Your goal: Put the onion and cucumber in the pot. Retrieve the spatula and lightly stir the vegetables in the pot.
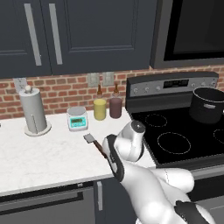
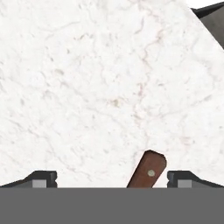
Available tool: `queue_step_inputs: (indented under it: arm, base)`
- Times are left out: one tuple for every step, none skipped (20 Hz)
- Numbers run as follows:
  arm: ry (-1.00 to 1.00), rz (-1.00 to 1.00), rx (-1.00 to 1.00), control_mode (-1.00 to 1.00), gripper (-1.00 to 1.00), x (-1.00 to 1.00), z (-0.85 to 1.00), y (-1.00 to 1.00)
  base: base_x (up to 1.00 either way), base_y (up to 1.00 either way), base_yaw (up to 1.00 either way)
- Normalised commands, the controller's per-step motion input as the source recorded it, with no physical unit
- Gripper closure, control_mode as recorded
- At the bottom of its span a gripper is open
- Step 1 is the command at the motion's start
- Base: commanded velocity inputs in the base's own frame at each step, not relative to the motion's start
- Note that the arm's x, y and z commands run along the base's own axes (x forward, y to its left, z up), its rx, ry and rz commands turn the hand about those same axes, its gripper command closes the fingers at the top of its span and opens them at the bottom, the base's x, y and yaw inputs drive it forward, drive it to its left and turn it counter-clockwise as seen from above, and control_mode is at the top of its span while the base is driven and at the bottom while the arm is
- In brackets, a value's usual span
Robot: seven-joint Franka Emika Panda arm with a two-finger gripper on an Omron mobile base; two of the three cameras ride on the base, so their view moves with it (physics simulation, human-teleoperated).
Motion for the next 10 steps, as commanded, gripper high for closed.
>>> queue_step_inputs:
  arm:
    - [0.09,-0.55,0.07,-1.00,-1.00,0.00,-0.14,0.64]
    - [0.09,-0.55,0.07,-1.00,-1.00,0.00,-0.15,0.66]
    - [0.09,-0.55,0.07,-1.00,-1.00,0.00,-0.14,0.72]
    - [0.09,-0.55,0.06,-1.00,-1.00,0.00,-0.11,0.79]
    - [0.08,-0.55,0.08,-1.00,-1.00,0.00,-0.06,0.81]
    - [0.09,-0.54,0.09,-1.00,-1.00,0.00,-0.05,0.83]
    - [0.10,-0.54,0.10,-1.00,-1.00,0.00,-0.02,0.86]
    - [0.09,-0.53,0.13,-1.00,-1.00,-0.09,0.00,0.89]
    - [0.10,-0.52,0.14,-1.00,-1.00,-0.16,0.00,0.90]
    - [0.10,-0.51,0.17,-1.00,-1.00,-0.26,0.00,0.89]
  base:
    - [0.00,0.00,0.00]
    - [0.00,0.00,0.00]
    - [0.00,0.00,0.00]
    - [0.00,0.00,0.00]
    - [0.00,0.00,0.00]
    - [0.00,0.00,0.00]
    - [0.00,0.00,0.00]
    - [0.00,0.00,0.00]
    - [0.00,0.00,0.00]
    - [0.00,0.00,0.00]
